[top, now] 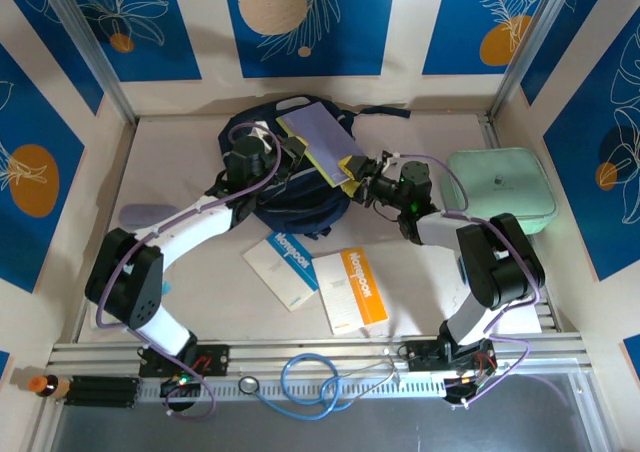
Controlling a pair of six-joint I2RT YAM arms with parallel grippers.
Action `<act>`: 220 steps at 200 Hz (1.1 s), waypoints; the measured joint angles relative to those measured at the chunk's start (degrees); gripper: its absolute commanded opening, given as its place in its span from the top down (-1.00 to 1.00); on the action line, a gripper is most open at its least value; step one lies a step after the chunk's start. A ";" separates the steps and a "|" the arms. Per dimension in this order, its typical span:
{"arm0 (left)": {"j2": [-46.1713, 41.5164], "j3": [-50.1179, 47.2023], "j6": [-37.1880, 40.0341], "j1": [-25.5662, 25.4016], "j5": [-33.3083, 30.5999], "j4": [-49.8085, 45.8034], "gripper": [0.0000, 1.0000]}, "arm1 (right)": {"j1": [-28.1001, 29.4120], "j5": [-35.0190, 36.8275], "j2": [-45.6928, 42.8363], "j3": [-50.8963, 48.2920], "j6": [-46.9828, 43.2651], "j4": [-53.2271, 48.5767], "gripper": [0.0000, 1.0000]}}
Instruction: Pack the student bag
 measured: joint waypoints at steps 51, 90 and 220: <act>-0.87 -1.44 0.17 0.00 -0.63 -2.01 1.00 | -0.35 1.09 -2.32 -0.96 -3.04 -2.89 0.64; -1.60 -1.68 2.69 0.00 0.17 -4.57 0.89 | -0.02 3.87 -9.79 -0.74 -9.29 -12.81 1.00; -2.80 7.74 62.51 0.00 6.21 -29.81 -0.91 | -0.09 21.03 -22.51 11.54 -30.34 -54.71 1.00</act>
